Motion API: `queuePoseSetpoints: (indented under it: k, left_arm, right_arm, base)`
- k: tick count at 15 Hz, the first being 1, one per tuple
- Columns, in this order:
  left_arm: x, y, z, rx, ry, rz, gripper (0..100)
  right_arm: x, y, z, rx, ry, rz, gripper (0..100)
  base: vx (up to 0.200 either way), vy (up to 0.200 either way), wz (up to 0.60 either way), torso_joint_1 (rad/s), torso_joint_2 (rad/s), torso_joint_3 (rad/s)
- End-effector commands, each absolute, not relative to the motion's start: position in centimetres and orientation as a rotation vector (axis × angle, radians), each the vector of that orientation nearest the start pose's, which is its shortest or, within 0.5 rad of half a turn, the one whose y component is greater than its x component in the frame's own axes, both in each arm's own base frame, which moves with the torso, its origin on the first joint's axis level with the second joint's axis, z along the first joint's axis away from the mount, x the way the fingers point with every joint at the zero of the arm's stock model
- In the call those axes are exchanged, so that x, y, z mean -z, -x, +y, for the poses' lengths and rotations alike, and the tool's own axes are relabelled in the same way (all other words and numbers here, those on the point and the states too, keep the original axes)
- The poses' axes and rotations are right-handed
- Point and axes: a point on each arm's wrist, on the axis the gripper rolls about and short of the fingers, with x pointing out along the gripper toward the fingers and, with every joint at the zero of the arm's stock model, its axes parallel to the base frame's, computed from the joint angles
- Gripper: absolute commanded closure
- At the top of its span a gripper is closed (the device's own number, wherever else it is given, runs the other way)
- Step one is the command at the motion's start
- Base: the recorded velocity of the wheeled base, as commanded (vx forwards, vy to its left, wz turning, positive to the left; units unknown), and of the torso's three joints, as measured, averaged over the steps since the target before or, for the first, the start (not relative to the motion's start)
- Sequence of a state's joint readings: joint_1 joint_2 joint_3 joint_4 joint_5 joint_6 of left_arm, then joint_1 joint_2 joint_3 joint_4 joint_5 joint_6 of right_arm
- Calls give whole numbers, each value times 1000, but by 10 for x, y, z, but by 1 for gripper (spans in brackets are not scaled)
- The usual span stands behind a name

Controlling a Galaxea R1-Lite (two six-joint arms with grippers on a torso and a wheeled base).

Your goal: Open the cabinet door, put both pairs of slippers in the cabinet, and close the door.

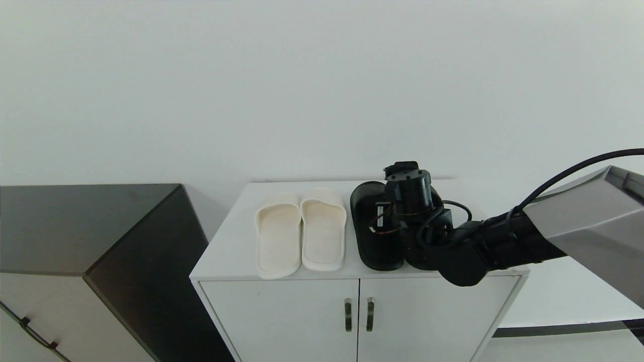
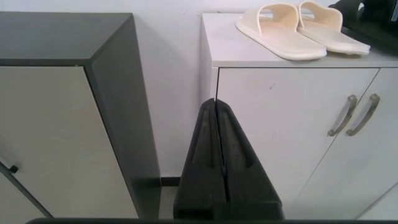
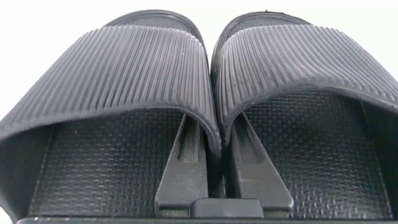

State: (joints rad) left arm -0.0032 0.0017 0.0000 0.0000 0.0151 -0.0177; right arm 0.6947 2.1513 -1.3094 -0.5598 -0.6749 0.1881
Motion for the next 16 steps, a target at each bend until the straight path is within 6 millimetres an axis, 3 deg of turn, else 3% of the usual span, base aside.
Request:
queuePoseSetpoints:
  k: [1, 4, 6, 10, 12, 16]
  left_arm:
    - [-76, 23, 0, -12, 18, 3, 100]
    - [-76, 23, 0, -12, 18, 3, 100]
    - [-76, 23, 0, -12, 18, 3, 100]
    - [-76, 23, 0, -12, 18, 3, 100]
    - [-76, 23, 0, -12, 18, 3, 100]
    - [-76, 23, 0, -12, 18, 3, 100]
  right_arm:
    - [-162, -326, 260, -15, -23, 198, 100]
    - [-184, -290, 244, -94, -17, 196, 100]
    - [-200, -254, 230, -238, -9, 207, 100]
    - [-211, -180, 201, -549, -10, 229, 100]
    - [-207, -166, 189, -629, -9, 250, 100]
    - [-193, -170, 193, -630, 16, 298, 100]
  base:
    - [0, 0, 0, 0, 0, 0]
    - [0, 0, 0, 0, 0, 0]
    - [0, 0, 0, 0, 0, 0]
    - [0, 0, 0, 0, 0, 0]
    - [0, 0, 0, 0, 0, 0]
    - [0, 0, 0, 0, 0, 0]
